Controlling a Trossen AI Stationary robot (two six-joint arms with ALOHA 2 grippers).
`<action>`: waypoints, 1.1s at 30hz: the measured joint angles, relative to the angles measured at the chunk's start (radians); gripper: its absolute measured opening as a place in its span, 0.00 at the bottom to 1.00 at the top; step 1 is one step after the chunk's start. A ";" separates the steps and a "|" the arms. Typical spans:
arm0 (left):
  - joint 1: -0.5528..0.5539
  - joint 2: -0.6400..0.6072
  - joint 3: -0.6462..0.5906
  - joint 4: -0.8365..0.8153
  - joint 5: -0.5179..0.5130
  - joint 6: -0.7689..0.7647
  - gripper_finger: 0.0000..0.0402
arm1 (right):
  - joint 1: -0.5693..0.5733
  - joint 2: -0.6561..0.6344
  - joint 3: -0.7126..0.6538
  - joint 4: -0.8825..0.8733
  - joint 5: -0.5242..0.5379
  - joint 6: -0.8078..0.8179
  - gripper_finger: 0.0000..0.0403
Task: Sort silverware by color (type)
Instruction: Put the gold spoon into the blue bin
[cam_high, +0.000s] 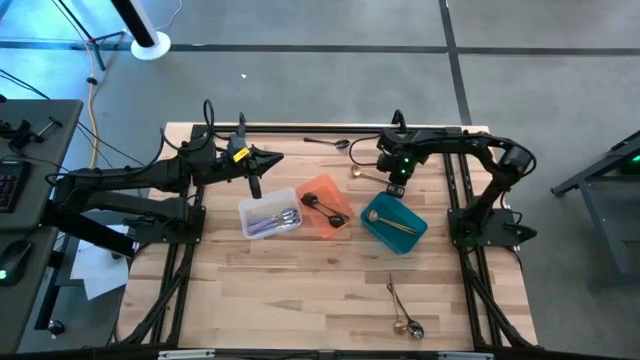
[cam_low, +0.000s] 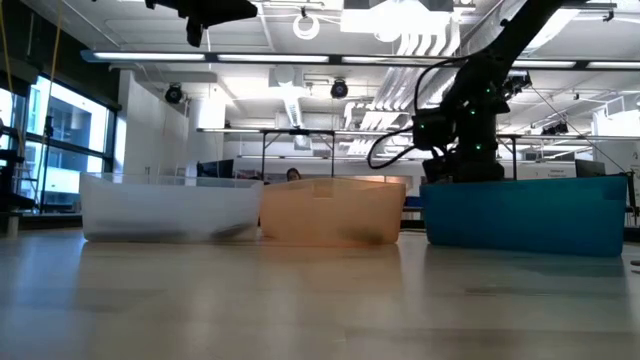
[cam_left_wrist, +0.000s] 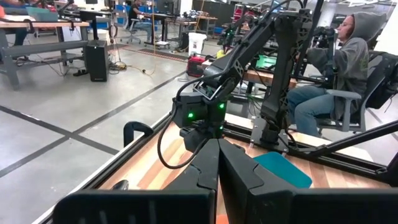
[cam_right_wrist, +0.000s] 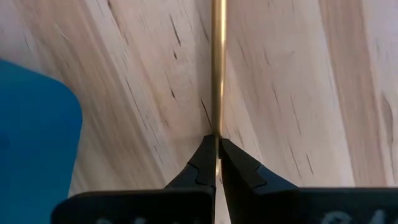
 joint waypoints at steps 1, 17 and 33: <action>0.000 0.000 0.000 0.000 0.000 0.000 0.00 | 0.000 0.000 0.001 -0.001 0.000 -0.002 0.00; 0.000 0.000 0.000 0.000 0.000 0.001 0.00 | 0.002 0.006 0.048 -0.030 -0.010 -0.004 0.17; 0.000 0.000 0.000 0.000 0.000 0.001 0.00 | 0.002 0.003 0.052 -0.027 -0.014 -0.018 0.31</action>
